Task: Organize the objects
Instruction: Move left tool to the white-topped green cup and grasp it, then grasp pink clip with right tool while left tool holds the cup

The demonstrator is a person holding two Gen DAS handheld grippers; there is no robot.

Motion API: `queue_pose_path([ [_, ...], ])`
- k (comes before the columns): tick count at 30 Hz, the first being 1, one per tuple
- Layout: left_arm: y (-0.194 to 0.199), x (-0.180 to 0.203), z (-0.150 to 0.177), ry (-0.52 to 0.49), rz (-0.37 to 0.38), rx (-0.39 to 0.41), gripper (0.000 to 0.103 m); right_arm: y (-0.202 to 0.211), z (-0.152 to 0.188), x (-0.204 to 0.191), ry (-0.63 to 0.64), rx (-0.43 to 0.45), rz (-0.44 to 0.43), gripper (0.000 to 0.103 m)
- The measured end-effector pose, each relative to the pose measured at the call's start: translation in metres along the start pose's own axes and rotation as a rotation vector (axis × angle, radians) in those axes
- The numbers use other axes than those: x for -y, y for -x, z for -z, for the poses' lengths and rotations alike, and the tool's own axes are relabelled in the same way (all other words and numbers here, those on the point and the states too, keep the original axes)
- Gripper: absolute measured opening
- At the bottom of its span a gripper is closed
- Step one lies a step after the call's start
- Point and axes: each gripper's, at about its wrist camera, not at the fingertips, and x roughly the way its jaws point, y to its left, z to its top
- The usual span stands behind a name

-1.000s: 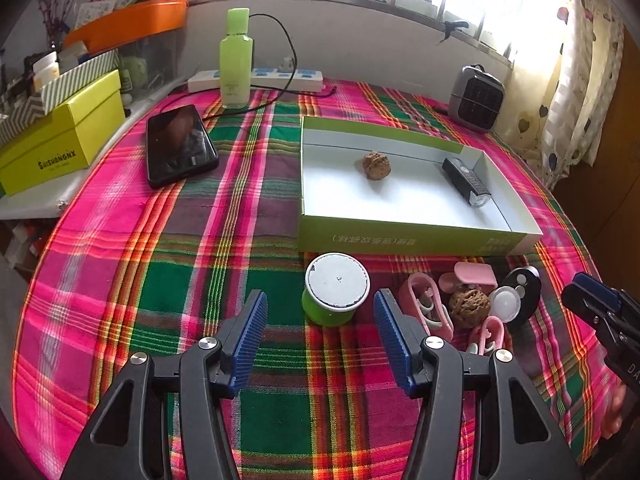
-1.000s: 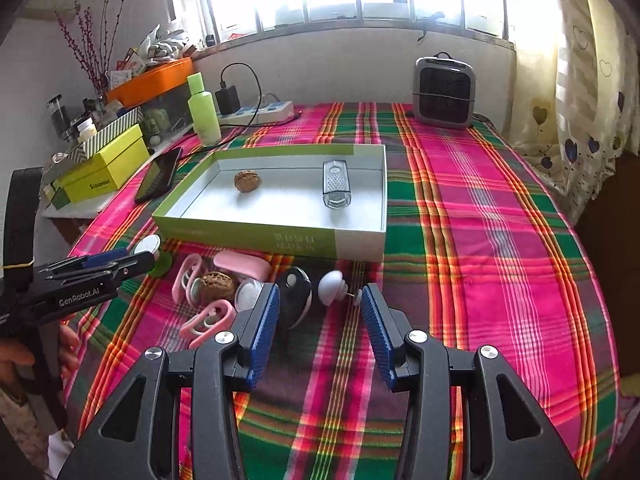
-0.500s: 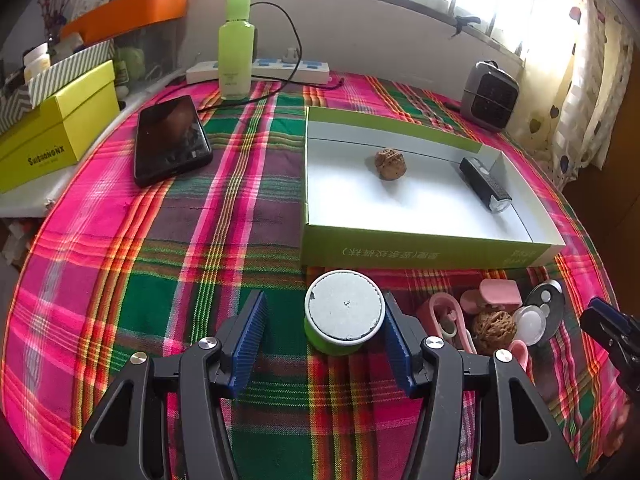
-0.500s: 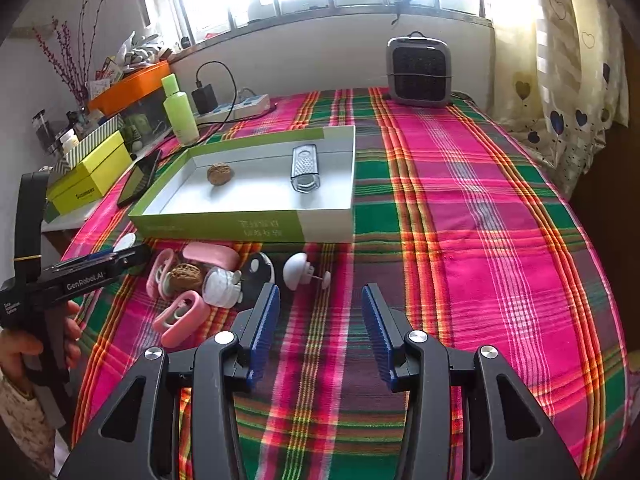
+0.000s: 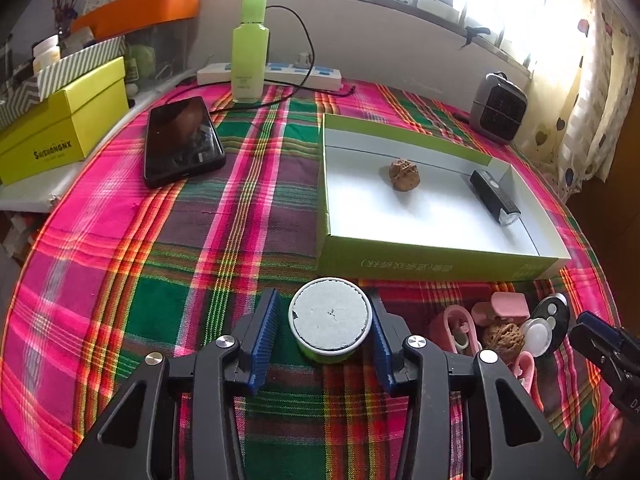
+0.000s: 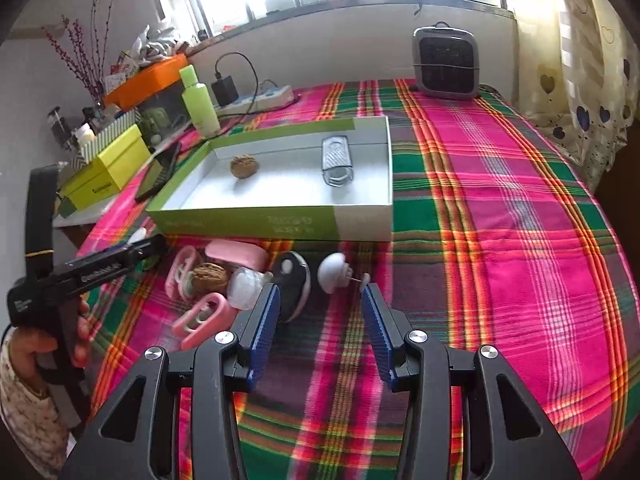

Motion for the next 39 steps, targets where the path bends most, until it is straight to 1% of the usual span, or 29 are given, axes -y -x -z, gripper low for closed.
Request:
queue_pose_path([
  [3,0.000,-0.002,0.000,0.002,-0.006,0.000,0.034,0.002,0.002,-0.005,-0.008,-0.005,-0.034,0.044],
  [6,0.001,-0.003,0.001,0.005,-0.007,0.001,0.032,0.001,0.006,-0.015,-0.003,-0.020,-0.062,0.044],
  [9,0.002,-0.003,0.002,0.006,-0.006,0.001,0.032,-0.007,0.012,-0.032,0.031,-0.061,-0.107,0.044],
  [15,0.007,-0.008,0.008,0.014,-0.002,0.001,0.032,-0.017,0.016,-0.055,0.075,-0.086,-0.128,0.044],
  [18,0.010,-0.010,0.012,0.017,-0.001,0.001,0.032,-0.021,0.016,-0.063,0.096,-0.088,-0.121,0.044],
  [24,0.011,-0.014,0.013,0.029,0.011,0.004,0.032,-0.031,0.015,-0.072,0.088,-0.106,-0.092,0.044],
  [28,0.012,-0.015,0.013,0.033,0.016,0.004,0.032,-0.035,0.015,-0.078,0.092,-0.106,-0.056,0.044],
  [33,0.011,-0.015,0.013,0.036,0.024,0.004,0.032,-0.035,0.018,-0.083,0.132,-0.098,-0.020,0.044],
  [36,0.011,-0.016,0.013,0.042,0.031,0.005,0.032,-0.036,0.020,-0.085,0.151,-0.089,0.034,0.044],
  [39,0.011,-0.016,0.013,0.041,0.033,0.005,0.032,-0.035,0.019,-0.083,0.145,-0.089,0.032,0.044],
])
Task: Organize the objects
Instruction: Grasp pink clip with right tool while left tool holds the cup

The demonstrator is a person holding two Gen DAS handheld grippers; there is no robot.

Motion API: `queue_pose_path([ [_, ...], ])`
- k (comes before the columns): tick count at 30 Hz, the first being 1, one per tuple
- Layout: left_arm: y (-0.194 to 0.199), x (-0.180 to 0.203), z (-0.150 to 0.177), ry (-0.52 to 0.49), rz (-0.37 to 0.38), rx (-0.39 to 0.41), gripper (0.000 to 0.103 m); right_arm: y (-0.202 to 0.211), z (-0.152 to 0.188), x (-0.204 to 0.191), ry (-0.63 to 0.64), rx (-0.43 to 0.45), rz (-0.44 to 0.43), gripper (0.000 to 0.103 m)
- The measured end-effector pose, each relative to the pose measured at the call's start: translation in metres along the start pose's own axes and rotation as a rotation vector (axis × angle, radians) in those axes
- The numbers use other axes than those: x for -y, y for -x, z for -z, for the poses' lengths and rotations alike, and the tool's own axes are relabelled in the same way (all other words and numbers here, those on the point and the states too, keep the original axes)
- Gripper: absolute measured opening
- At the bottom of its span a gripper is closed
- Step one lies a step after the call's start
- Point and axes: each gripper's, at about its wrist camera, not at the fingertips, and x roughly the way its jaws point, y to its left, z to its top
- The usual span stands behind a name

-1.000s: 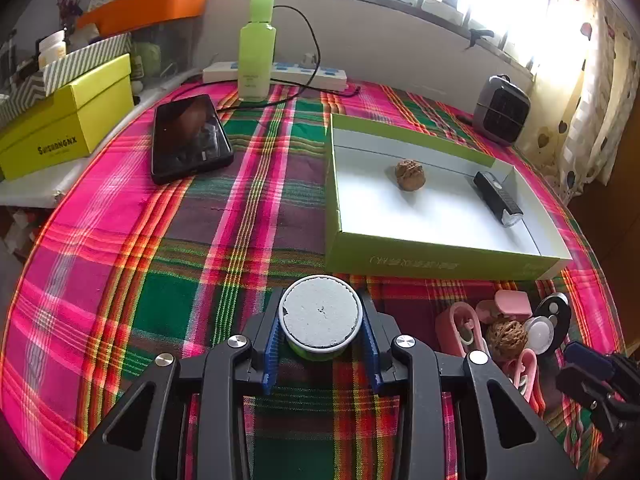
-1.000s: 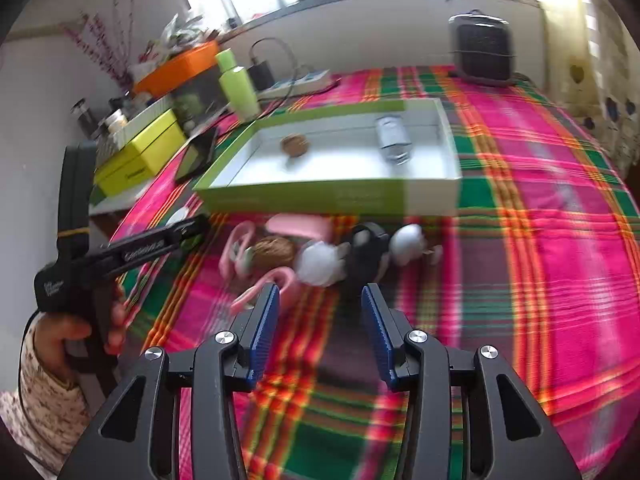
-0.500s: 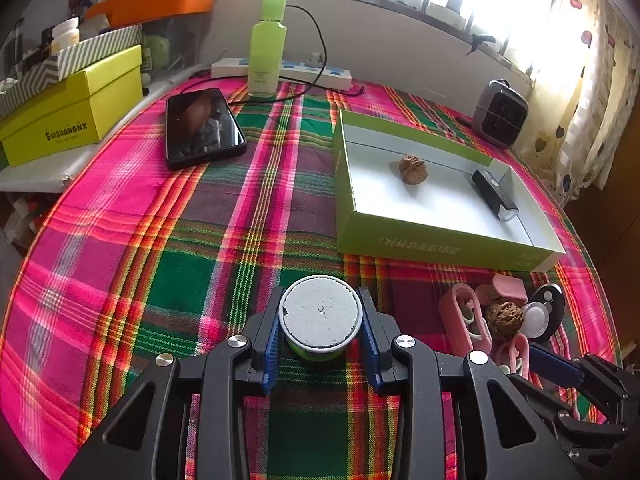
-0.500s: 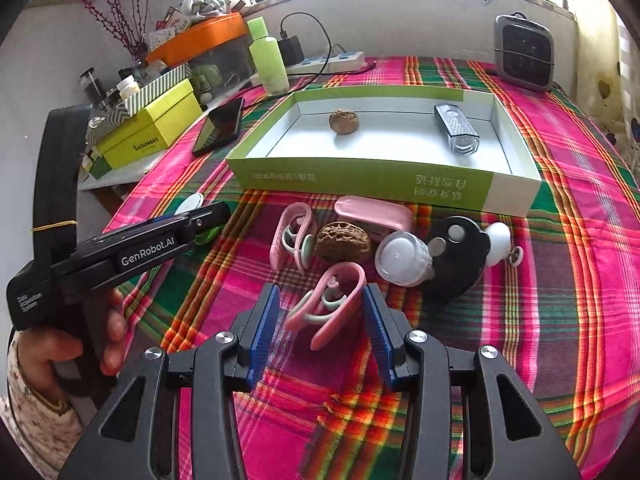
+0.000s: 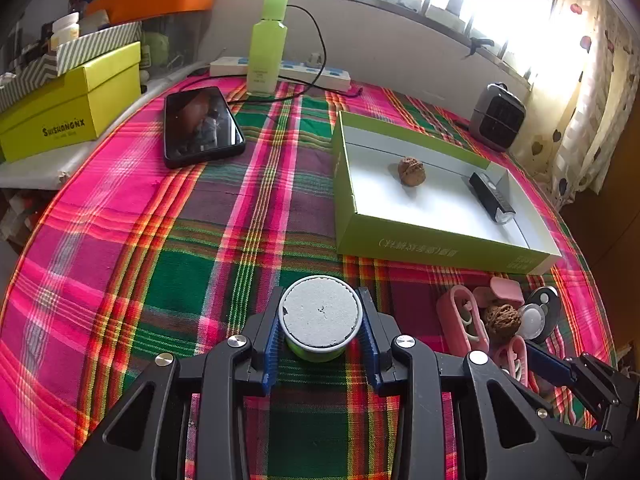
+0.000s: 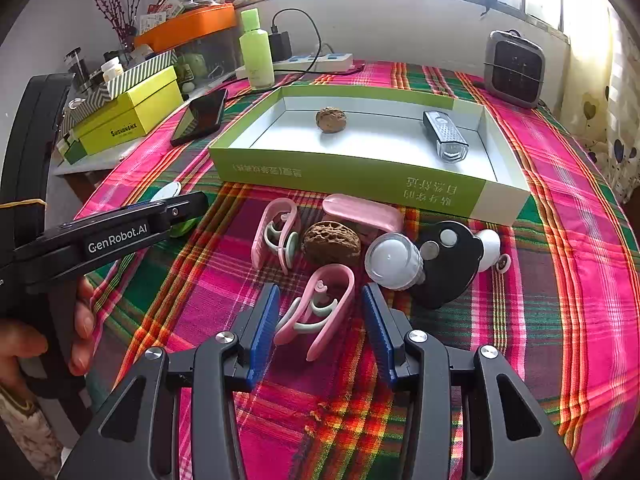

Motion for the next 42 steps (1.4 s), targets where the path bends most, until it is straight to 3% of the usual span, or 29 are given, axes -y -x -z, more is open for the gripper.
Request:
queue_pose_path([
  [5,0.000,-0.001,0.000,-0.003,0.002,-0.001,0.032,0.001,0.001,-0.001,0.005,0.001,0.016,0.044],
  [11,0.000,0.000,0.000,-0.013,-0.001,-0.003,0.032,0.003,0.004,0.003,0.005,0.002,0.043,0.025],
  [42,0.014,0.014,0.011,-0.103,-0.006,-0.017,0.031,0.017,0.005,0.008,0.013,0.031,-0.019,0.025],
])
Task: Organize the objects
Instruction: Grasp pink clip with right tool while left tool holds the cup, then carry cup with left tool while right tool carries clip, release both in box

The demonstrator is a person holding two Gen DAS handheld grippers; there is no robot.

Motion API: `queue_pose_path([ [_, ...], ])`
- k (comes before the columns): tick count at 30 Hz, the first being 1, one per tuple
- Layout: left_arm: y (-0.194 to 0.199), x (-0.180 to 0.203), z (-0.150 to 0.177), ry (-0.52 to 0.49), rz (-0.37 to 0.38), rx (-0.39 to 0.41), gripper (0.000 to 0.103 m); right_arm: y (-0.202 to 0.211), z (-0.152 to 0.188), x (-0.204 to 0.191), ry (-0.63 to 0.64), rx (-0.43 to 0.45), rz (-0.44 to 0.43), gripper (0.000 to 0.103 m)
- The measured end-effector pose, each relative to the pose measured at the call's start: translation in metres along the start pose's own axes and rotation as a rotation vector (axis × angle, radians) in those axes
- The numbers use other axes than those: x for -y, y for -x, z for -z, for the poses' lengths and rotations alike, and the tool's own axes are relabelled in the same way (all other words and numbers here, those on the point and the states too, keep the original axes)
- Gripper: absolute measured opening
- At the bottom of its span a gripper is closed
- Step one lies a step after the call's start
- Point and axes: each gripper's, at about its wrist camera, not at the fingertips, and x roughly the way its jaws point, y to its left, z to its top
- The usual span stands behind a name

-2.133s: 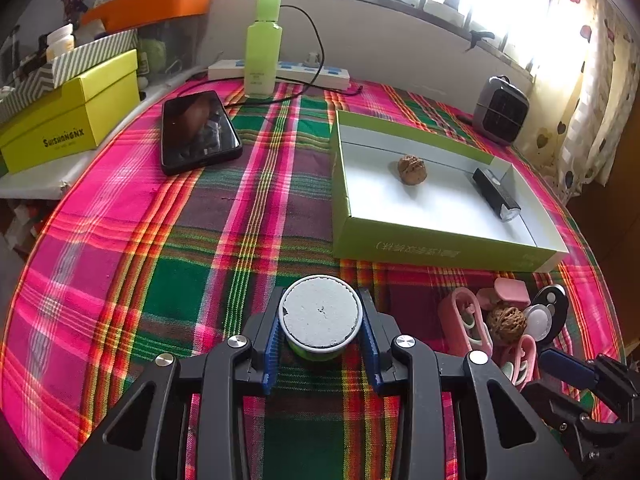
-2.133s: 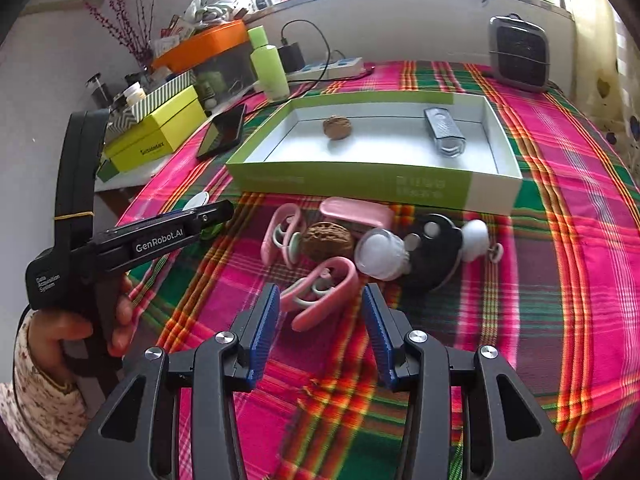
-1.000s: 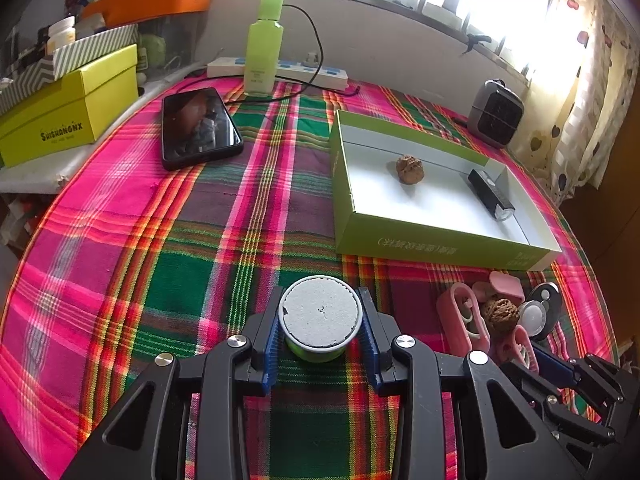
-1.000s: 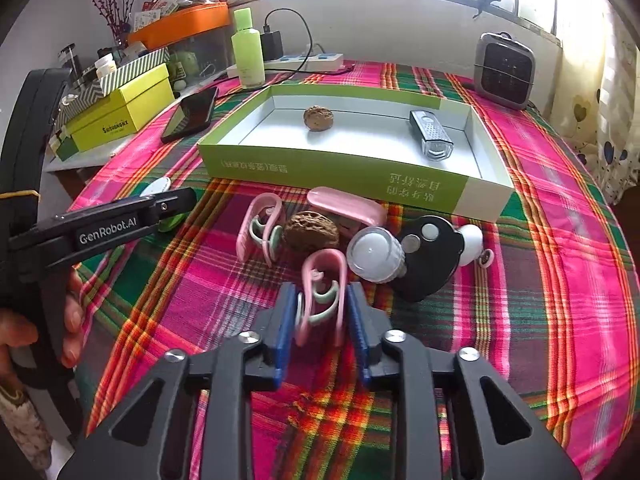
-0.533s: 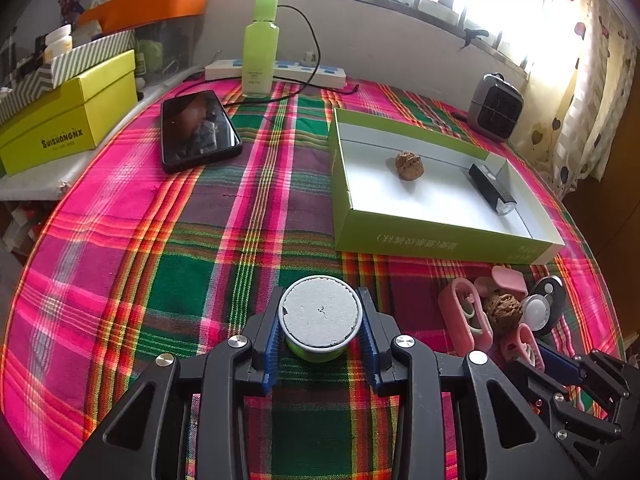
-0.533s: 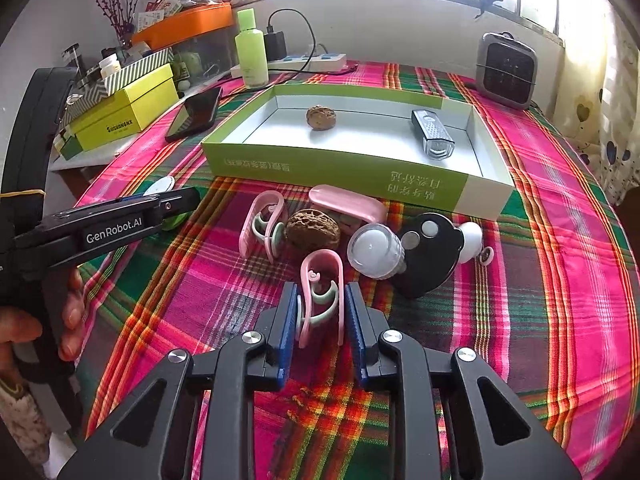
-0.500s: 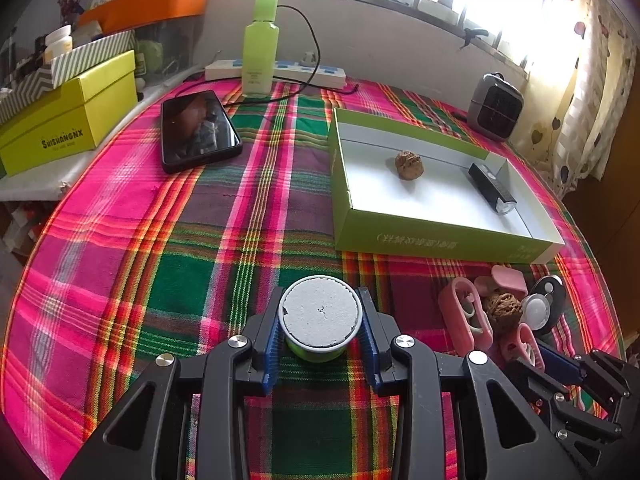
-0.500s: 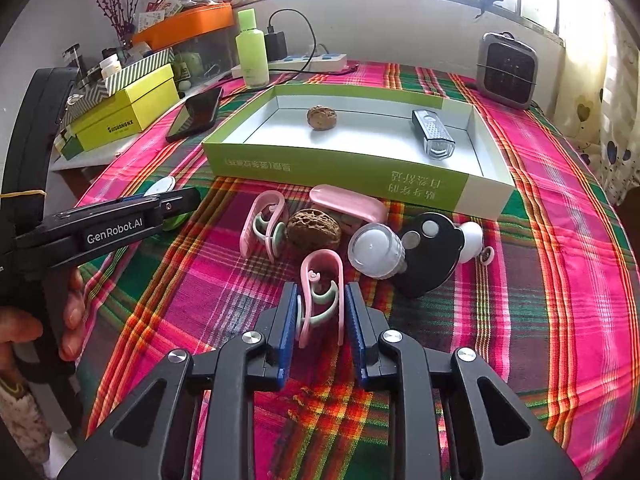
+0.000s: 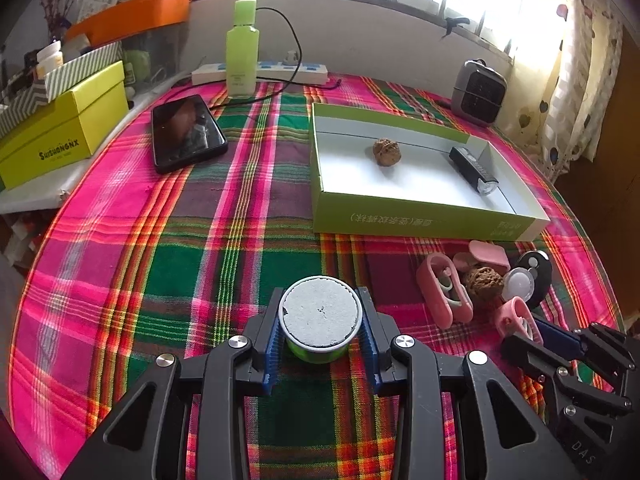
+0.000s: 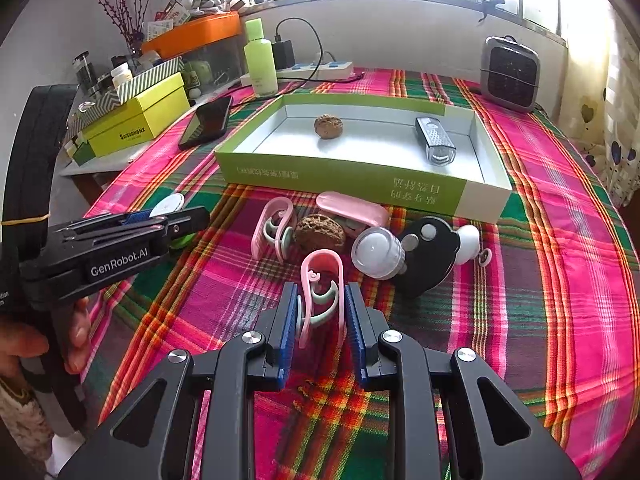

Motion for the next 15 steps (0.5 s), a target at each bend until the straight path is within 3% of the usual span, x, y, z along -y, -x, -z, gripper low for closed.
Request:
queue_pose_path([
  [15,0.016,0.020,-0.029,-0.048,0.039,0.045,0.031,0.016,-0.036,0.019,-0.001,0.063,-0.007,0.025],
])
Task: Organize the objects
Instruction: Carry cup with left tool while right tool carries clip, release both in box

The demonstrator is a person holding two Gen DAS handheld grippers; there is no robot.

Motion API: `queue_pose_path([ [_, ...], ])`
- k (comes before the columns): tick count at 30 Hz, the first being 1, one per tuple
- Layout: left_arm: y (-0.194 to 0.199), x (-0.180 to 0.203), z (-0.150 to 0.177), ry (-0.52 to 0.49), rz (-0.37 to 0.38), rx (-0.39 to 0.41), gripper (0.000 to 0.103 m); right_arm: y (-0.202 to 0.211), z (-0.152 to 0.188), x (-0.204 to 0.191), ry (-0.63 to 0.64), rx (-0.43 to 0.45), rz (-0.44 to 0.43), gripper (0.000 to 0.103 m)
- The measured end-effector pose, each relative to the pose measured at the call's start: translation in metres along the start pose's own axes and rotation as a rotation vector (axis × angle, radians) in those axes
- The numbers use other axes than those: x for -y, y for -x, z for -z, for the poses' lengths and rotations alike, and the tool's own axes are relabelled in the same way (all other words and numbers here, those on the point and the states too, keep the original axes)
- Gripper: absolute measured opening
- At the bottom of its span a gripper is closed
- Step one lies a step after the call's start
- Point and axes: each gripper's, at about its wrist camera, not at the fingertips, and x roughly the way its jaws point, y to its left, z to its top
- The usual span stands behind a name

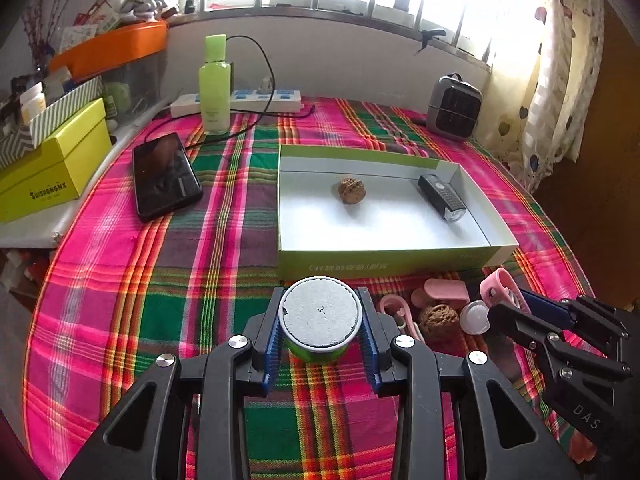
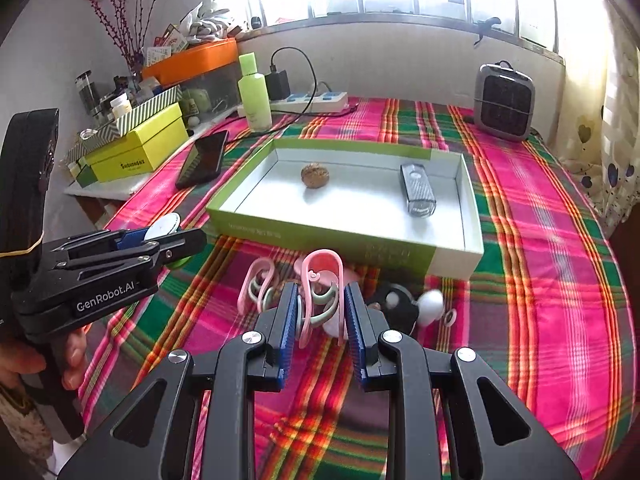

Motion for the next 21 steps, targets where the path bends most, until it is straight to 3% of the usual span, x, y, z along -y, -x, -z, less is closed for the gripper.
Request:
queue_pose_path([
  [11,-0.022,0.006,-0.038,-0.015,0.025,-0.008,0.031,-0.019,-0.037,0.019,-0.021,0.004,0.004,0.025],
  [15,-0.028,0.008,-0.051,-0.026,0.004,0.016,0.031,-0.031,-0.051,0.026,-0.033,-0.008,-0.002,0.025],
  [21,-0.052,0.006,-0.069,-0.018,0.006,-0.012,0.031,-0.053,-0.071,0.034,-0.033,-0.030,0.006,0.025],
])
